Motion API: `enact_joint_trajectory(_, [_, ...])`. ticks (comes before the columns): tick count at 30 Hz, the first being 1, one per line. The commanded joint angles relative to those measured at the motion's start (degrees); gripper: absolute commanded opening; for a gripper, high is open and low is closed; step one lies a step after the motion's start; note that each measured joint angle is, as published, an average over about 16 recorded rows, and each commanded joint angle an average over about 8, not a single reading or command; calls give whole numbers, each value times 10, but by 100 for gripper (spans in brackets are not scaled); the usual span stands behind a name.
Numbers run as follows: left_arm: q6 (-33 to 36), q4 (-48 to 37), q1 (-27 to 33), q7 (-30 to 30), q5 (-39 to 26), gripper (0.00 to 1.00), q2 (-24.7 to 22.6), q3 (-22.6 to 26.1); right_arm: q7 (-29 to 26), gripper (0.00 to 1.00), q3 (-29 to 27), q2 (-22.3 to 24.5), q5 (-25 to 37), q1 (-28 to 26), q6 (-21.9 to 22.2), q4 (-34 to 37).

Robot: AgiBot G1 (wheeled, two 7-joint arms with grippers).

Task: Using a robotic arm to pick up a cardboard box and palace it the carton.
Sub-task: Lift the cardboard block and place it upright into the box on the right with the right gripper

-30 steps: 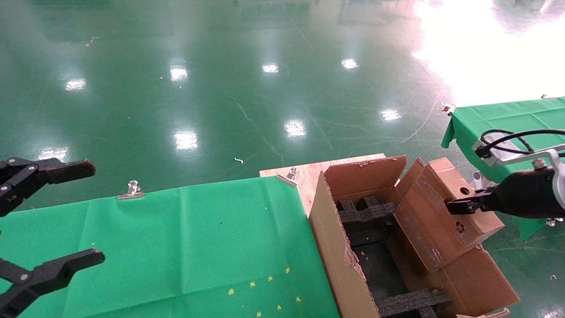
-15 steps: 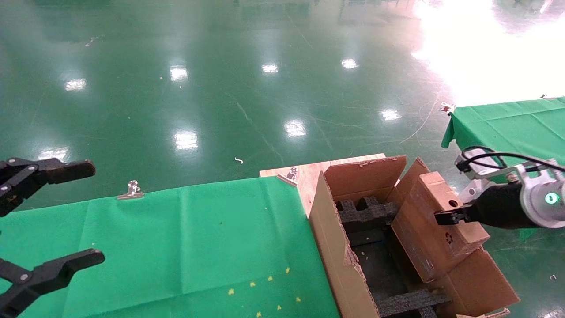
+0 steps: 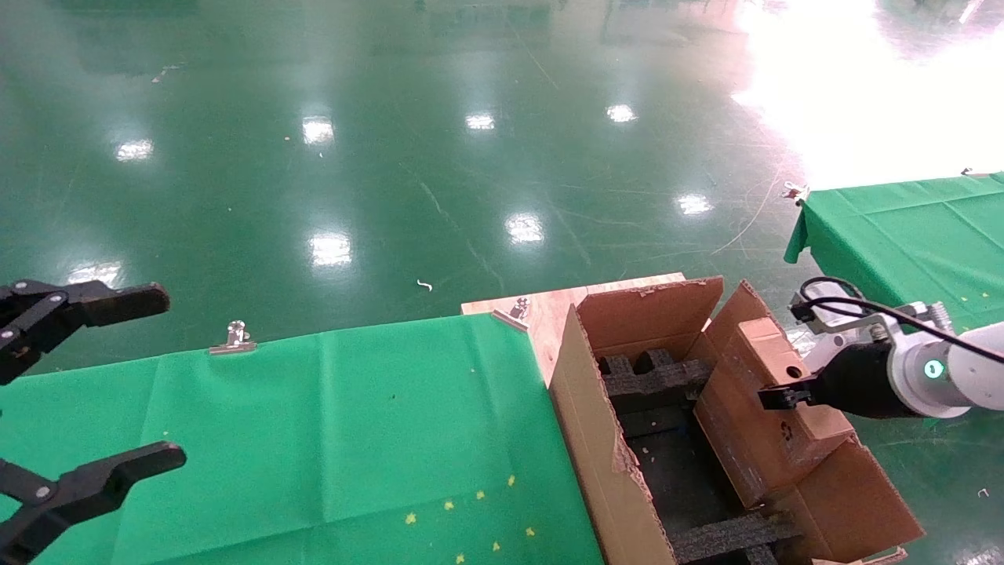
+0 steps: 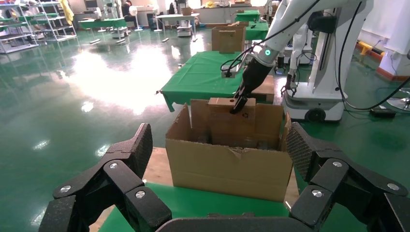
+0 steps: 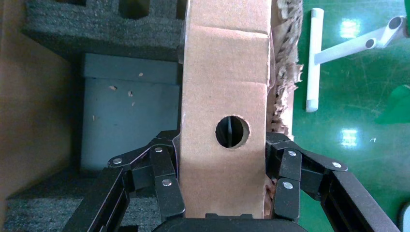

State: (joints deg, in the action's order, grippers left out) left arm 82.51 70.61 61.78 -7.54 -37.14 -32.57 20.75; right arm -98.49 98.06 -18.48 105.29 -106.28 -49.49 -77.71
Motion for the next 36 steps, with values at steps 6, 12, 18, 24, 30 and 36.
enact_joint_trajectory(6, [0, 0, 0, 0, 0, 100, 0, 0, -32, 0, 12, -12, 20, 29, 27, 3])
enact_joint_trajectory(12, [0, 0, 0, 0, 0, 100, 0, 0, -55, 0, 24, -27, 45, 53, 47, 8])
enact_joint_trajectory(18, [0, 0, 0, 0, 0, 100, 0, 0, -76, 0, 34, -42, 66, 75, 62, 19])
enact_joint_trajectory(24, [0, 0, 0, 0, 0, 100, 0, 0, -90, 0, 40, -56, 74, 92, 71, 38])
enact_joint_trajectory(30, [0, 0, 0, 0, 0, 100, 0, 0, -89, 0, 45, -69, 71, 105, 76, 54])
enact_joint_trajectory(36, [0, 0, 0, 0, 0, 100, 0, 0, -82, 0, 50, -84, 64, 119, 85, 73])
